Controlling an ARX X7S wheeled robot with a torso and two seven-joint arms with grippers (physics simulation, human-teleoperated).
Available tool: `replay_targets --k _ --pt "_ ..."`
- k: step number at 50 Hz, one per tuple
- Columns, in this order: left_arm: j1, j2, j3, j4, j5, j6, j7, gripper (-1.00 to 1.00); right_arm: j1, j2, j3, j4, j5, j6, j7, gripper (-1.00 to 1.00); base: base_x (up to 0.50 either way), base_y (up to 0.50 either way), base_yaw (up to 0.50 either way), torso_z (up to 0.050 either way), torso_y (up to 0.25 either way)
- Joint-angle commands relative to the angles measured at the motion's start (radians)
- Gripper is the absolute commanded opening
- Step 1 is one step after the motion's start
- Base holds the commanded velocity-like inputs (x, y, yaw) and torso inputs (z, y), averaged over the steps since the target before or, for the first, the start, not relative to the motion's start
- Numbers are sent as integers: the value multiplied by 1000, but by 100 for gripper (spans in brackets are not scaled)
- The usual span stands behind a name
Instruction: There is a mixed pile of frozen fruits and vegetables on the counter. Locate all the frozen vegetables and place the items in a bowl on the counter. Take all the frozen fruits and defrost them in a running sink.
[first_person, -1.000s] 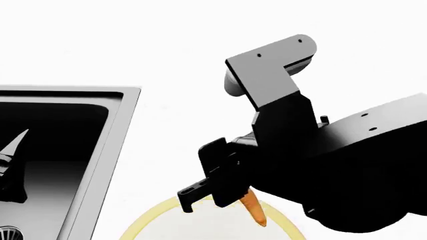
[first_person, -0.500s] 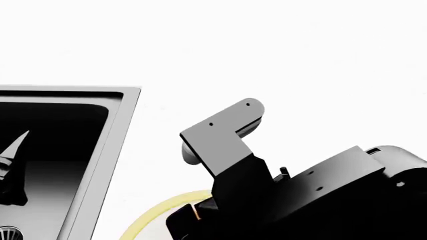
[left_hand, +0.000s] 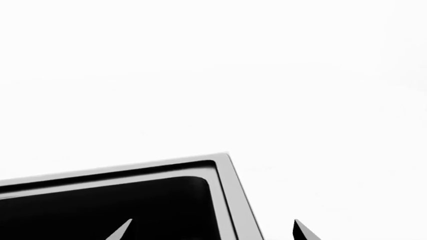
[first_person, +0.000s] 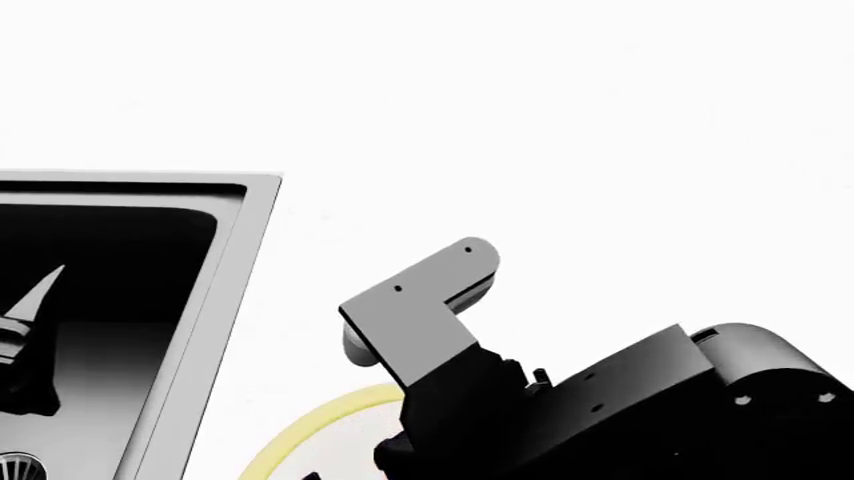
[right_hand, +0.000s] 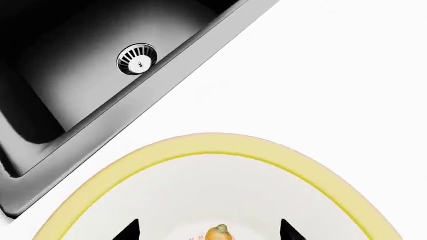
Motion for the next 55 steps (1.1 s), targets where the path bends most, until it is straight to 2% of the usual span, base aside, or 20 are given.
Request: replay_targets --k 1,18,25,27,33,38,44,49,51,55 --pt "3 -2 8 3 -7 2 4 100 8 -6 -18 3 0 -16 0 100 0 0 0 0 0" --pt "19 0 -5 6 -28 12 3 100 5 29 44 -97 9 -97 25 100 0 0 0 0 0" --pt "7 6 5 5 -31 9 -8 100 34 81 80 -162 102 -151 90 100 0 0 0 0 0" --pt "0 5 -1 6 -45 2 -16 100 35 91 88 -196 46 -121 73 100 0 0 0 0 0" --pt "-12 -2 -9 7 -65 -5 -25 100 -6 150 249 -321 -61 -186 17 100 0 0 0 0 0" --pt "-50 -14 -35 -5 -112 -24 -45 100 -25 239 373 -395 -40 -244 11 100 0 0 0 0 0" --pt "-98 -46 -120 2 -299 -80 -146 100 -86 347 544 -462 -49 -306 -12 100 0 0 0 0 0" --pt "-80 -90 -199 45 -458 -87 -232 100 -306 404 726 -541 -176 -311 -143 100 0 0 0 0 0" --pt "-70 -101 -218 61 -508 -83 -265 100 -397 418 786 -542 -244 -317 -152 100 0 0 0 0 0" --pt "-46 -109 -246 77 -550 -73 -287 100 -487 440 929 -518 -363 -350 -229 100 0 0 0 0 0"
